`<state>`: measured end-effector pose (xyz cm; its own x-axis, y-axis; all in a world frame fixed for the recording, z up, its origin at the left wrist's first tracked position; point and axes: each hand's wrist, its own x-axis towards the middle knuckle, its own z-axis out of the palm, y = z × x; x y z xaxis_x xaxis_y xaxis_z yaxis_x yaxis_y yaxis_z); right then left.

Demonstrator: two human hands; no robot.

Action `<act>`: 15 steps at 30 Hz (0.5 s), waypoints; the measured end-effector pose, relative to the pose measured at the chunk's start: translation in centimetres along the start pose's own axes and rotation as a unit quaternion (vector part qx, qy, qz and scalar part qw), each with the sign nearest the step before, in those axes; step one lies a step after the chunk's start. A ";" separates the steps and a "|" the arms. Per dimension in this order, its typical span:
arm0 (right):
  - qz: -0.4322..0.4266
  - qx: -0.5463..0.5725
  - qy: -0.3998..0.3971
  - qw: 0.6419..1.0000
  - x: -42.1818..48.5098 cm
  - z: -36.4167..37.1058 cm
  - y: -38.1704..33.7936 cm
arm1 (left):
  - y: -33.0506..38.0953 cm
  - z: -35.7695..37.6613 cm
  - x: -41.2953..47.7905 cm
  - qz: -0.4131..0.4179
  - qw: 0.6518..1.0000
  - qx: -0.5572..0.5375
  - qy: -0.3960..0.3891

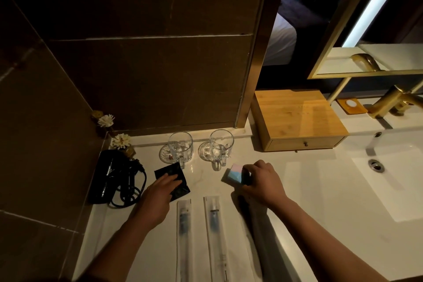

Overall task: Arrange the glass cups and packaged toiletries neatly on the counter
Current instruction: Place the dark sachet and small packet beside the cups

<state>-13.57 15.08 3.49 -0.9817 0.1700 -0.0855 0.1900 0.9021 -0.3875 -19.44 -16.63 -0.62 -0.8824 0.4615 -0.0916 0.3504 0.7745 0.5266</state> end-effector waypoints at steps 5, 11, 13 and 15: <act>-0.105 -0.026 0.013 0.994 0.8 -0.2 -0.5 | 0.7 0.1 -0.2 -0.032 0.995 -0.090 0.034; 0.057 0.023 0.048 0.997 0.0 1.5 -1.6 | 0.8 0.4 -1.2 -0.084 0.986 -0.067 0.125; 0.060 0.003 0.039 0.997 -0.2 2.1 -2.3 | 1.0 0.6 -1.3 -0.089 0.987 -0.064 0.115; 0.060 -0.018 0.040 0.997 -0.1 2.5 -2.9 | 1.2 0.5 -1.2 -0.084 0.990 -0.062 0.099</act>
<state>-14.00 11.43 2.35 -0.9500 0.3073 -0.0546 0.3068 0.8872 -0.3447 -17.79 -16.02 -0.32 -0.9733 0.2281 -0.0263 0.1632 0.7678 0.6195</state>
